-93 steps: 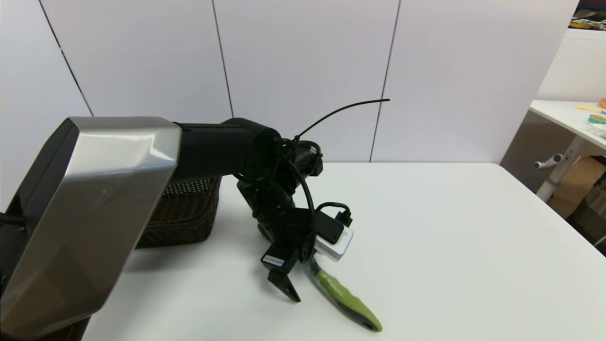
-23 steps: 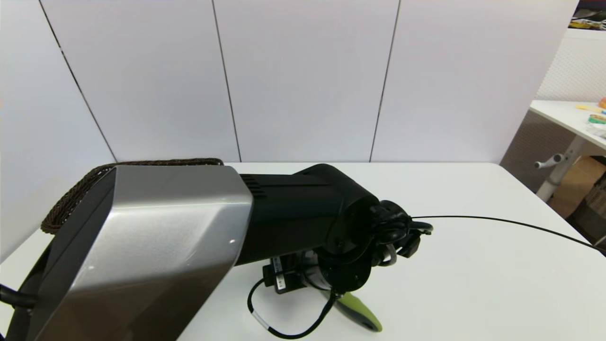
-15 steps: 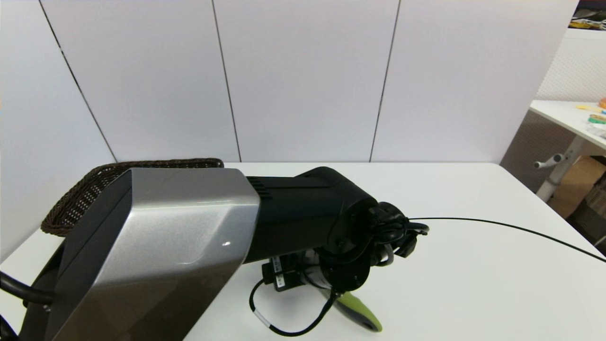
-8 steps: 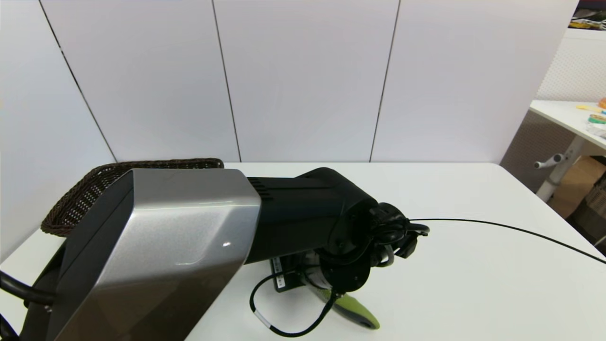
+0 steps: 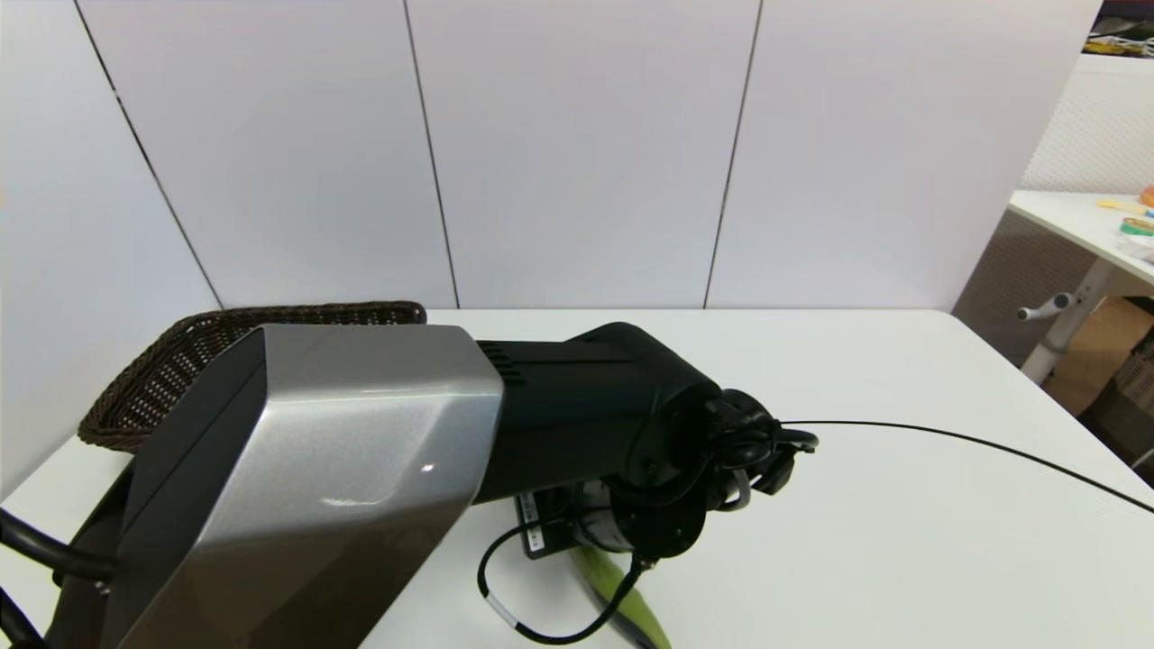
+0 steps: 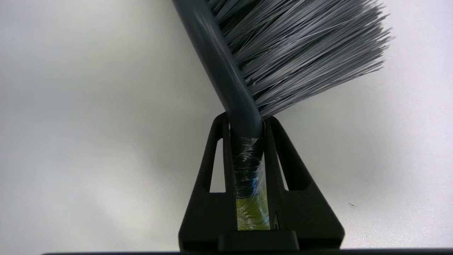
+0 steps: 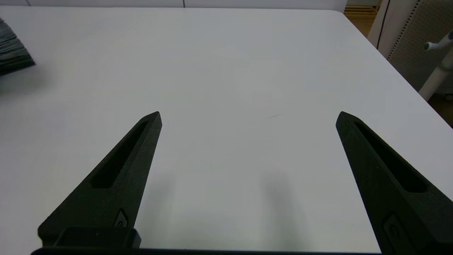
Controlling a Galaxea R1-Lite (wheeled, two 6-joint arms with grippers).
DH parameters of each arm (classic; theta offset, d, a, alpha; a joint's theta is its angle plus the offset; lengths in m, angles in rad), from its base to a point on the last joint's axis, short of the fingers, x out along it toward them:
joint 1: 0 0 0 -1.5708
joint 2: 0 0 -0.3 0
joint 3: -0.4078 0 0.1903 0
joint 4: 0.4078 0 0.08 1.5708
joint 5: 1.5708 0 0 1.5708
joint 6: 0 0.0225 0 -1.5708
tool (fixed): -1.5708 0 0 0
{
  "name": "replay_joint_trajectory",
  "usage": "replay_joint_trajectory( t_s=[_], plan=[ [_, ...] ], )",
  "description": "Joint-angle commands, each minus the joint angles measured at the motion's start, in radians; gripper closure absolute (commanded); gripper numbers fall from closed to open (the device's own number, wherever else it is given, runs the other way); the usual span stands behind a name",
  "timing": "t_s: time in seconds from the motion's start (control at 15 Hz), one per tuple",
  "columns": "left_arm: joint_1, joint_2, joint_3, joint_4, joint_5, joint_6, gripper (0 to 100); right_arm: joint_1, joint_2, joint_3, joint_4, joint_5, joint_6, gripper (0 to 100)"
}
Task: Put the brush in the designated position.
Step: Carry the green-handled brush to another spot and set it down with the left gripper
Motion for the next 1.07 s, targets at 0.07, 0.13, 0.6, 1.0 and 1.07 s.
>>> replay_joint_trajectory(
  t_s=[0.07, 0.13, 0.6, 1.0, 1.07],
  plan=[
    [0.002, -0.019, 0.0, 0.006, 0.004, 0.005, 100, 0.0, 0.001, 0.002, 0.0, 0.0, -0.001, 0],
    [0.002, -0.03, 0.0, 0.006, 0.004, 0.008, 100, 0.0, 0.001, 0.002, 0.0, 0.0, -0.001, 0],
    [0.042, -0.162, 0.0, 0.007, 0.054, 0.117, 100, 0.0, 0.001, 0.002, 0.0, 0.0, -0.001, 0],
    [0.177, -0.278, -0.014, -0.036, 0.169, 0.292, 100, 0.0, 0.001, 0.002, 0.0, 0.0, -0.001, 0],
    [0.198, -0.292, -0.014, -0.059, 0.172, 0.306, 100, 0.0, 0.001, 0.002, 0.0, 0.0, -0.001, 0]
  ],
)
